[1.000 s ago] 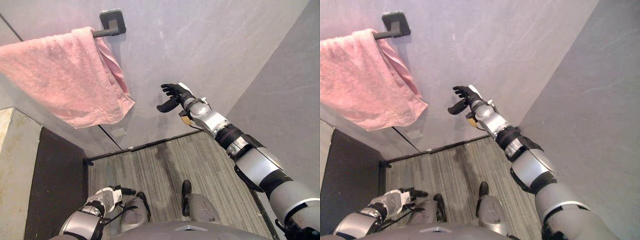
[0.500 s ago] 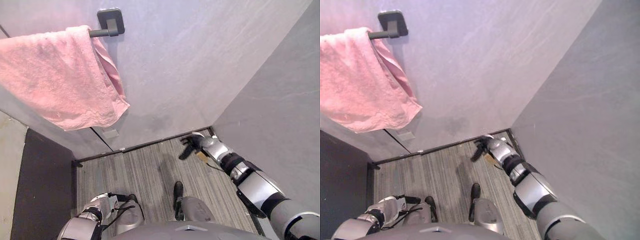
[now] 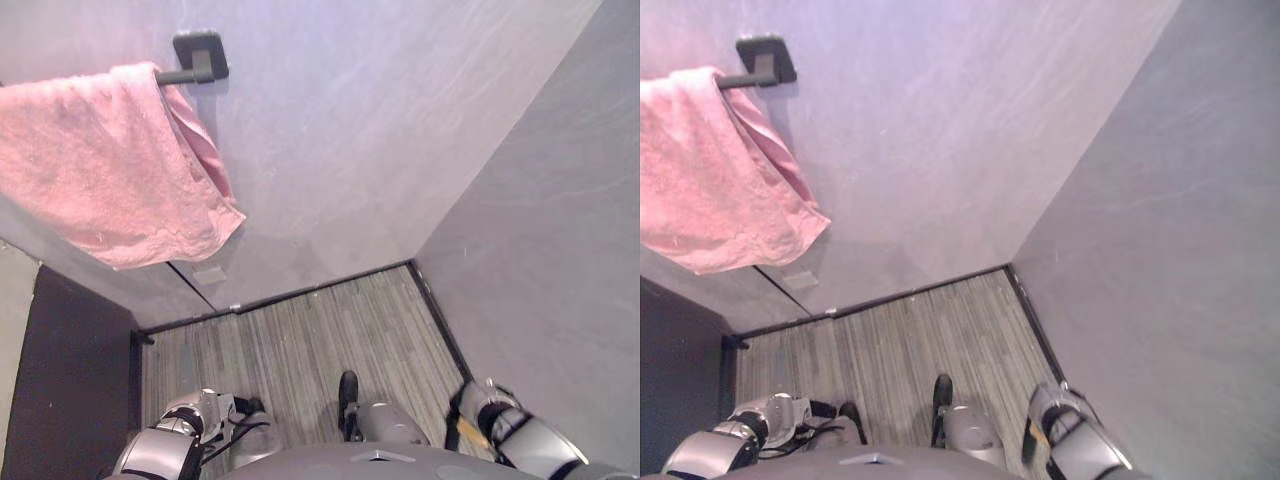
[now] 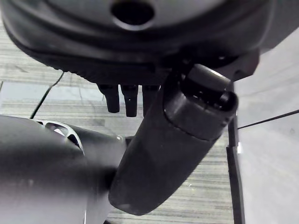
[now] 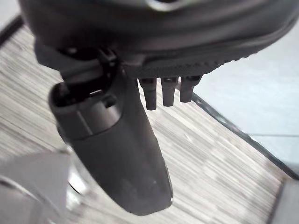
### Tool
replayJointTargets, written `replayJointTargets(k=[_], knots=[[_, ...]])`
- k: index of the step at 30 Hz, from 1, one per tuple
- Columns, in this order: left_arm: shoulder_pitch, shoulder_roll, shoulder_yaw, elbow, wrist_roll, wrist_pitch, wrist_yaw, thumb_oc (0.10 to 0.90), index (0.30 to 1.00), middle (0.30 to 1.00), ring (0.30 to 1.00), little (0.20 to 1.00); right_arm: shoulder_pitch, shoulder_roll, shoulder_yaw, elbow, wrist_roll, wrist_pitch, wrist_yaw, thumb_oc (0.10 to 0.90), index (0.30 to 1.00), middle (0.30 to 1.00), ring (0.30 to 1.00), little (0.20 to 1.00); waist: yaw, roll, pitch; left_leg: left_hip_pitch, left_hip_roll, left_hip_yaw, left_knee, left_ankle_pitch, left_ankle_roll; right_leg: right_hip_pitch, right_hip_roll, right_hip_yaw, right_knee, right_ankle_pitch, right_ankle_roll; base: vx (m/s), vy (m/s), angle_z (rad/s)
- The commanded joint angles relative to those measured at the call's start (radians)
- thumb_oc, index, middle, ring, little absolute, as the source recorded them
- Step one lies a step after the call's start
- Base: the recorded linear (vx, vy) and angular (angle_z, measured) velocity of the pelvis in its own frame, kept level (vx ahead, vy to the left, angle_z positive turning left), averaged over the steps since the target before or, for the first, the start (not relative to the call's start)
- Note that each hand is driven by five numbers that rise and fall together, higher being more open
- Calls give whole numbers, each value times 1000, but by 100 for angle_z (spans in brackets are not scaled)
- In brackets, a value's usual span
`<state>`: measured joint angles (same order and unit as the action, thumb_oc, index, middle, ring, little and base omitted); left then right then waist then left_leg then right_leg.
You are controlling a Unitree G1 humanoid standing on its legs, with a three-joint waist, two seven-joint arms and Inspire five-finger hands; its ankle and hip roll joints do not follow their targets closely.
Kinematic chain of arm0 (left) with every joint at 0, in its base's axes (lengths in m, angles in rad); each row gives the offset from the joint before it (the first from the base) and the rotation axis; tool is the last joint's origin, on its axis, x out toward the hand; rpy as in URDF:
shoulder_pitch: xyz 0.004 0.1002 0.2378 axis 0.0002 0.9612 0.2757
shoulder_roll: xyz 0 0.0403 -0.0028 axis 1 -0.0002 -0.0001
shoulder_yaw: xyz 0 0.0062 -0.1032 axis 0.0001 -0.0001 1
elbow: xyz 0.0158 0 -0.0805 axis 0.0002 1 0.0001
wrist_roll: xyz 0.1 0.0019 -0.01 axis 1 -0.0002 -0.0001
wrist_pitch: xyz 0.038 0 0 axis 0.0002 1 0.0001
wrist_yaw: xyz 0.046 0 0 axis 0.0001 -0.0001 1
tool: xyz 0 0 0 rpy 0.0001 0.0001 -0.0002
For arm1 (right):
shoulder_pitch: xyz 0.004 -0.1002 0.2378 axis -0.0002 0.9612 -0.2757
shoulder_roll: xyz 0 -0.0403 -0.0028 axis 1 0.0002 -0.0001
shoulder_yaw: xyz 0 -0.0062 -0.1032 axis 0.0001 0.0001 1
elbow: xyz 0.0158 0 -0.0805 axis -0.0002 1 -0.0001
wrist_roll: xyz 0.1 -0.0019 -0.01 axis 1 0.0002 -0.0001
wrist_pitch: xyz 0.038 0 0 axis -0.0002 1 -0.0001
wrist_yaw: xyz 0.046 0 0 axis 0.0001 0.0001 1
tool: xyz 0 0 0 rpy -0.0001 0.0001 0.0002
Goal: Organize the bathroom.
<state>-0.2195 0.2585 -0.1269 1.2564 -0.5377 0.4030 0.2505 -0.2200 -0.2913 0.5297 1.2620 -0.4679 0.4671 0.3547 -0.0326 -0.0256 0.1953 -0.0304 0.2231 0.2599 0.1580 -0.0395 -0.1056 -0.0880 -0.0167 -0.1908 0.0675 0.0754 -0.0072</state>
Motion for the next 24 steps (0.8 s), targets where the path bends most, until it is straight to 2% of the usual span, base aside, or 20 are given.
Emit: replayJointTargets(k=[1, 2, 3, 5, 7, 8, 10, 11, 12, 13, 16, 20, 23, 24], knots=[[27, 33, -30, 70, 163, 54, -76, 800, 900, 900, 900, 900, -97, -21, -49, 103, -5, 35, -29, 800, 900, 900, 900, 900, 2, 14, 78, -71, 22, 19, 165, 15, 10, 51, -30, -69, 23, -154, 68, -65, -65, 27], [29, 33, -30, 72, 173, 48, -84, 800, 900, 900, 900, 900, -91, -21, -56, 104, 2, 37, -39, 800, 900, 900, 900, 900, -2, 20, 82, -63, 25, 24, 181, -8, 1, 65, -30, -77, 22, -166, 73, -84, -33, 63], [30, 36, -19, 76, 217, 30, -114, 800, 900, 900, 900, 900, -78, -22, -71, 101, 27, 41, -69, 800, 900, 900, 900, 900, -13, 19, 88, -59, 20, 63, 218, -37, 5, 67, -38, -102, 17, -162, 70, -82, 10, 89], [44, 39, 3, 91, 279, -21, -138, 800, 900, 900, 900, 900, -48, -33, -85, 87, 38, 29, -109, 800, 900, 900, 900, 900, -31, 14, 99, -73, -3, 93, 326, -55, 6, 63, -35, -120, 21, -162, 52, -136, -10, 96], [49, 47, 13, 95, 288, -44, -141, 800, 900, 900, 900, 900, -31, -42, -86, 69, 42, 21, -122, 800, 900, 900, 900, 900, -39, 9, 107, -88, -14, 89, 372, -51, 3, 66, -25, -122, 17, -159, 47, -108, -33, 79], [51, 57, 24, 97, 309, -67, -150, 800, 900, 900, 900, 900, -13, -51, -90, 48, 59, 10, -147, 800, 900, 900, 900, 900, -47, 1, 110, -83, -47, 89, 392, -80, 17, 66, -19, -123, 9, -149, 47, -113, -27, 76], [51, 60, 24, 99, 315, -74, -150, 800, 900, 900, 900, 900, -9, -55, -93, 38, 64, 8, -156, 800, 900, 900, 900, 900, -51, 0, 111, -80, -63, 87, 390, -85, 19, 65, -16, -123, 7, -145, 48, -115, 10, 49], [43, 73, 24, 106, 321, -96, -152, 800, 900, 900, 900, 900, -3, -74, -102, 12, 64, -5, -170, 800, 900, 900, 900, 900, -60, -2, 114, -67, -110, 88, 358, -105, 28, 54, -12, -123, 7, -134, 60, -173, 36, 16], [40, 76, 24, 106, 320, -103, -154, 800, 900, 900, 900, 900, -2, -79, -105, 5, 65, -10, -175, 800, 900, 900, 900, 900, -63, -2, 117, -58, -126, 92, 336, -116, 34, 45, -14, -125, 10, -129, 67, -256, 86, 10], [31, 78, 20, 106, 305, -116, -151, 800, 900, 900, 900, 900, -5, -89, -103, -6, 74, -27, -198, 800, 900, 900, 900, 900, -71, 1, 124, -34, -164, 108, 242, -145, 50, 19, -21, -134, 20, -115, 89, -227, 78, 7], [6, 89, 6, 98, 295, -124, -151, 800, 900, 900, 900, 900, -15, -96, -99, -27, 108, -46, -235, 800, 900, 900, 900, 900, -93, 3, 139, 6, -175, 147, 135, -160, 71, -32, -36, -161, 28, -90, 111, -221, 54, 20], [-16, 103, -8, 95, 287, -126, -155, 800, 900, 900, 900, 900, -20, -104, -97, -60, 120, -62, -239, 800, 900, 900, 900, 900, -101, 8, 163, 15, -206, 141, 50, -134, 83, -94, -48, -181, 43, -58, 135, -203, -8, 31], [-18, 109, -15, 96, 316, -113, -158, 800, 900, 900, 900, 900, -3, -108, -98, -70, 124, -71, -233, 800, 900, 900, 900, 900, -114, 20, 176, 8, -209, 114, 35, -114, 97, -129, -29, -115, 159, -109, 121, -135, -40, 14], [-20, 110, -21, 97, 334, -110, -161, 800, 900, 900, 900, 900, 5, -109, -103, -69, 127, -73, -229, 800, 900, 900, 900, 900, -121, 28, 182, 3, -209, 94, 32, -107, 103, -141, -20, -61, 224, -140, 116, -218, -204, 36]])
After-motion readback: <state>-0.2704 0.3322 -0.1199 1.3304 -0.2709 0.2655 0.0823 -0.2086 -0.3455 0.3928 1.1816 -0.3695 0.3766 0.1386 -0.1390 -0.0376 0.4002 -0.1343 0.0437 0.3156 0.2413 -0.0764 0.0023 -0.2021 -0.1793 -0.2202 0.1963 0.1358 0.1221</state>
